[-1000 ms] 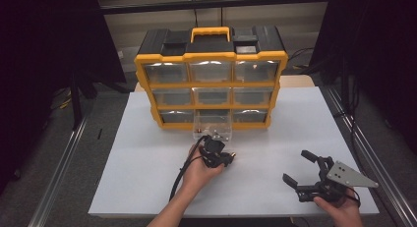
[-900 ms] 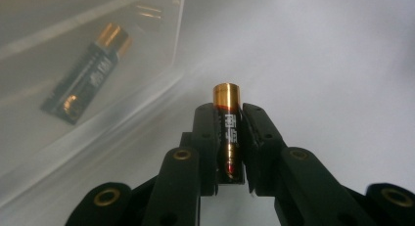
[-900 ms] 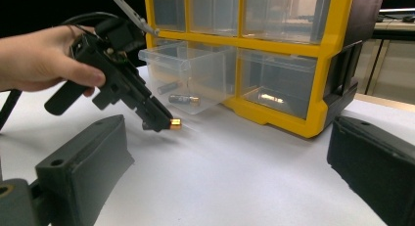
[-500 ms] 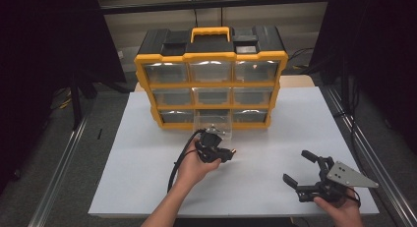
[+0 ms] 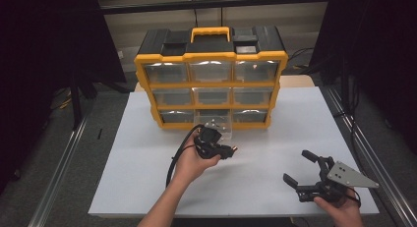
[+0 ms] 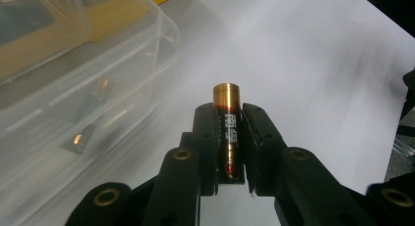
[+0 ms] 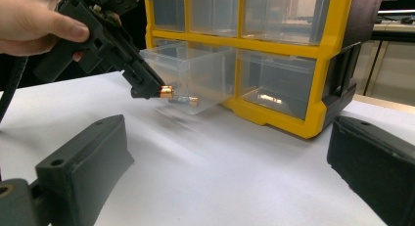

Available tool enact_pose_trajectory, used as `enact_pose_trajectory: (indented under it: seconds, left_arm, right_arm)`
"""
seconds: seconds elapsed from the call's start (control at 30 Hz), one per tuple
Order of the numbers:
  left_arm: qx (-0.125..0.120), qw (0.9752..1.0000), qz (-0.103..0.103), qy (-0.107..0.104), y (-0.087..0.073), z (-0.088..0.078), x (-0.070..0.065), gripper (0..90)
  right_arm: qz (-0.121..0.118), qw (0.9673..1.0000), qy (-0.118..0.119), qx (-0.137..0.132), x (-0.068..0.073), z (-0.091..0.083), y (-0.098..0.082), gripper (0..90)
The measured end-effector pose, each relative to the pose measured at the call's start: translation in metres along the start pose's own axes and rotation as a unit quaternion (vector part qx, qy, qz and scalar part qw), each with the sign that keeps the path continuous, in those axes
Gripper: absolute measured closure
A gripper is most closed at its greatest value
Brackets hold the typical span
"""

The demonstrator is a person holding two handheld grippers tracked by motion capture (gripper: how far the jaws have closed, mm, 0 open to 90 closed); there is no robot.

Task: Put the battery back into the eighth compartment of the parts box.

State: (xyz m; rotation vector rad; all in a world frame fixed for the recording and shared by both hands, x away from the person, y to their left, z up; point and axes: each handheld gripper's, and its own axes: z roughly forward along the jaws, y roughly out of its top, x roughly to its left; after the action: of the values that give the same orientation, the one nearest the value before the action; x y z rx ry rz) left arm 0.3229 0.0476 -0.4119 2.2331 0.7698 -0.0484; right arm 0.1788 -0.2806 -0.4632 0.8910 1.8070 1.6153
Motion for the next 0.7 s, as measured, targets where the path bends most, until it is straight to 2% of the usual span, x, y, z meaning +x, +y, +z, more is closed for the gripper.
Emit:
enact_pose_trajectory:
  seconds: [0.13, 0.17, 0.23, 0.3, 0.37, 0.7]
  left_arm:
    - [0.008, 1.0, 0.002, -0.002, 0.006, -0.007, 0.0, 77.4]
    - [0.004, 1.0, -0.003, -0.003, 0.007, -0.009, -0.001, 77.4]
    - [0.007, 1.0, 0.002, -0.004, 0.01, -0.012, 0.001, 77.4]
    - [0.004, 0.9999, -0.005, -0.008, 0.012, -0.014, 0.001, 77.4]
    - [0.014, 0.9999, 0.0, -0.007, 0.015, -0.018, 0.002, 77.4]
    - [0.02, 0.9997, 0.012, -0.002, 0.027, -0.031, 0.001, 77.4]
  right_arm:
    - [0.001, 1.0, 0.0, 0.001, 0.0, 0.0, 0.0, 1.3]
    - [0.002, 1.0, 0.0, 0.001, 0.0, 0.0, 0.0, 1.3]
    - [0.001, 1.0, 0.0, 0.0, 0.0, 0.0, 0.0, 1.3]
    - [0.001, 1.0, -0.001, -0.001, 0.0, 0.0, 0.0, 1.4]
    - [0.001, 1.0, 0.0, -0.001, 0.0, 0.0, 0.0, 1.4]
    - [0.002, 1.0, 0.001, 0.0, -0.001, 0.0, 0.0, 1.3]
